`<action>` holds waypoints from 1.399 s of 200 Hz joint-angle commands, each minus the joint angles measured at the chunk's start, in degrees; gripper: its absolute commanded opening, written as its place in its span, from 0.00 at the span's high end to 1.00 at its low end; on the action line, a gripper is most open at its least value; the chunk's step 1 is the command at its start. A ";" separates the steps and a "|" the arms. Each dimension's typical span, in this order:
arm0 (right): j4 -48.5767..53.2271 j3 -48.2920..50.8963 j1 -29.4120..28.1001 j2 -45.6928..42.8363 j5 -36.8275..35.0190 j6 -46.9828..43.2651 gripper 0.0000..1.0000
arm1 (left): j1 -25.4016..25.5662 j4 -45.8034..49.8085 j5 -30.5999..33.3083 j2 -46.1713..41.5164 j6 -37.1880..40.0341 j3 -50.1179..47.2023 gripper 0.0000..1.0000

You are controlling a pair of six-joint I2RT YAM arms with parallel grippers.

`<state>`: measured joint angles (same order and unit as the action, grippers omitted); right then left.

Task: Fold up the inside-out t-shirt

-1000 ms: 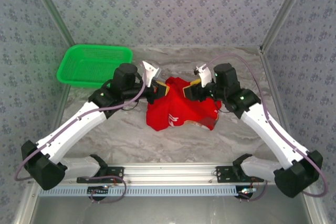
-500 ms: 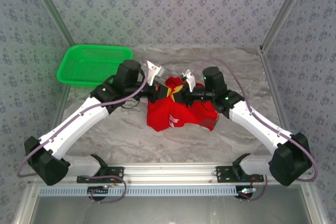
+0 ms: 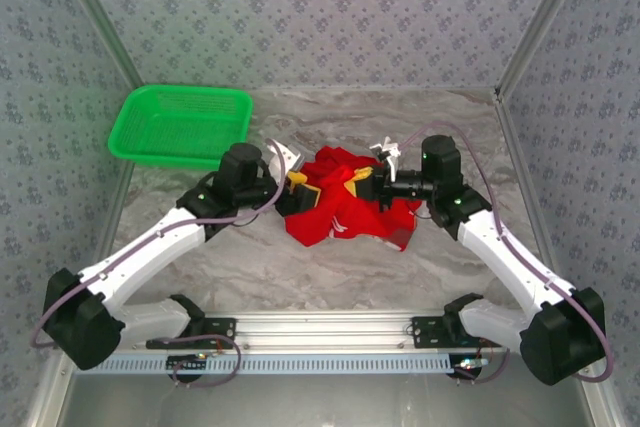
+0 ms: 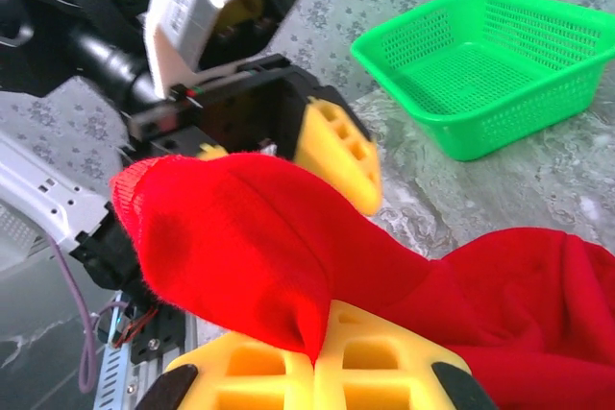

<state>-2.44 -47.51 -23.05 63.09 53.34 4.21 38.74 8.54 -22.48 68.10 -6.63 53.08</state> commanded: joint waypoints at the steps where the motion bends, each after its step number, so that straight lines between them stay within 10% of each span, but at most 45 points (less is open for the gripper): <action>1: -0.42 -0.16 0.81 -1.63 3.61 -0.32 1.00 | 0.40 -4.10 -0.27 2.23 5.85 0.94 0.42; 83: 2.87 0.97 1.69 -3.54 3.35 -1.45 1.00 | 0.82 -6.25 -8.02 12.57 7.48 7.48 0.55; 129: 5.50 2.21 3.25 -6.75 -3.25 -1.72 1.00 | 0.86 -5.75 -13.57 13.75 6.26 10.43 1.00; 205: 8.04 -0.52 3.98 -6.50 -21.87 3.22 0.81 | 0.72 -10.47 -5.42 -1.95 -7.62 2.31 1.00; 280: 11.11 0.16 3.64 -6.02 -18.12 3.56 0.53 | 0.60 -8.11 -4.68 -3.67 -9.59 1.77 1.00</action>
<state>6.87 -46.46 -18.94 56.69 32.45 7.01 39.38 0.45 -26.48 65.39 -16.45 55.46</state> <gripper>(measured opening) 0.413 0.042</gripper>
